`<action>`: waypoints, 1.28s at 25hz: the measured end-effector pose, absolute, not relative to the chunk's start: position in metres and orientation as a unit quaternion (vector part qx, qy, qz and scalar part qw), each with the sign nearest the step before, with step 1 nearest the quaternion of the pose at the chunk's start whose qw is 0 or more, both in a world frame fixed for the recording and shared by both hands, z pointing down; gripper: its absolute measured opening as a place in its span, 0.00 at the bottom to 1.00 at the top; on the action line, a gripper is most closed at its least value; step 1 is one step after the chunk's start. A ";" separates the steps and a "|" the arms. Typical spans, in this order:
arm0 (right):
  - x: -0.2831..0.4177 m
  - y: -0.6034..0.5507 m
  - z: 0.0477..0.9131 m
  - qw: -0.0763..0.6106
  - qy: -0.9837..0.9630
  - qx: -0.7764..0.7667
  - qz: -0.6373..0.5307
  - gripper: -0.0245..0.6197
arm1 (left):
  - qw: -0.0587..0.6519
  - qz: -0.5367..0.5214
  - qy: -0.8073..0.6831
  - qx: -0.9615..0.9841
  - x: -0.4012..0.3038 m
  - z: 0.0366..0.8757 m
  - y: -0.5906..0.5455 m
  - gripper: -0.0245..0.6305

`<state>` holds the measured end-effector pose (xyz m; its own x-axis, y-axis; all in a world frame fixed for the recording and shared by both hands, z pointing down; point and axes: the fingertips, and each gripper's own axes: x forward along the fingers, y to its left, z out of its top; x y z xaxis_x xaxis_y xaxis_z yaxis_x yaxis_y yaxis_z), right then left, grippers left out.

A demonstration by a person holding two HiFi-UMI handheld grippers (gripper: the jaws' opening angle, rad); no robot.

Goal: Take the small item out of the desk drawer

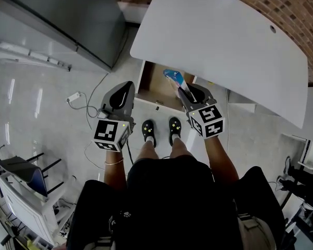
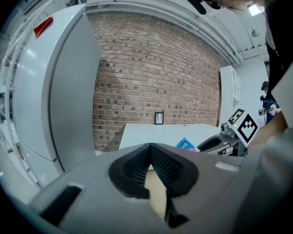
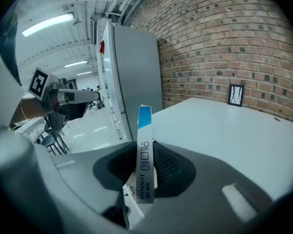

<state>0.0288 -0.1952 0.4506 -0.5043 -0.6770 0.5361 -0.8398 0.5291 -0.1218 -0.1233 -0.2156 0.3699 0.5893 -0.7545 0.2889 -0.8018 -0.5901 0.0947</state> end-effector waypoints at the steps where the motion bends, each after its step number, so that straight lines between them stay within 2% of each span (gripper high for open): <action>1: 0.030 -0.195 0.447 0.215 -0.847 0.450 0.186 0.20 | 0.107 0.107 -0.440 0.885 -0.122 0.367 -0.216 0.03; 32: 0.062 -0.175 0.361 0.149 -0.845 0.489 0.155 0.20 | 0.065 0.079 -0.400 0.911 -0.091 0.307 -0.213 0.03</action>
